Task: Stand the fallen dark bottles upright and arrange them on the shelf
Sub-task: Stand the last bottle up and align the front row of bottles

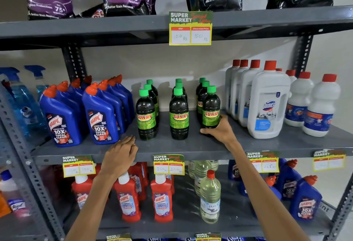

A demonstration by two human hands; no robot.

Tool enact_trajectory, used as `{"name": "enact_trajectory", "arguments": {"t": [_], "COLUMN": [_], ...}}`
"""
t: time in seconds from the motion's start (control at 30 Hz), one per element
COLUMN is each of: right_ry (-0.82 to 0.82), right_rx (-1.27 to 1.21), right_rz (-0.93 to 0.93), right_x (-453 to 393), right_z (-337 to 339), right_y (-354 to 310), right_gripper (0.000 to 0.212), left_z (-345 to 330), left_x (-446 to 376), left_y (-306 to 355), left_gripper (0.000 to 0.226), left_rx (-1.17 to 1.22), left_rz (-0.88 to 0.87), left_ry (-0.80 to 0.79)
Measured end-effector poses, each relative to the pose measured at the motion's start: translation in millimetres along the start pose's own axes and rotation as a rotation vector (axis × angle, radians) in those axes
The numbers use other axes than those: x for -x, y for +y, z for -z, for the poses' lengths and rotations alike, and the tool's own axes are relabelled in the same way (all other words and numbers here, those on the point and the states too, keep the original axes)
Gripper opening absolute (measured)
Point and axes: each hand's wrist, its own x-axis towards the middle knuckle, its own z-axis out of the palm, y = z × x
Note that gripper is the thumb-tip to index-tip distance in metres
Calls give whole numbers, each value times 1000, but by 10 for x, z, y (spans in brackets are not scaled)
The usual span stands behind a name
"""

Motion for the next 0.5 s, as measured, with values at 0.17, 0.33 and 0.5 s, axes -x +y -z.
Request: {"name": "enact_trajectory", "arguments": {"t": [0.17, 0.33, 0.5], "right_ry": [-18, 6, 50], "right_rx": [73, 144, 180], "right_rz": [61, 56, 80], "right_x": [96, 71, 65], "right_z": [43, -3, -13], "right_y": [64, 27, 22], "right_gripper": [102, 85, 70], "left_z": [26, -34, -122], "left_x": [235, 189, -350], "left_y": [471, 1346, 1689], "left_gripper": [46, 55, 56], "left_rx": [230, 696, 828], "left_rz": [103, 118, 316], "left_ry": [214, 261, 37]}}
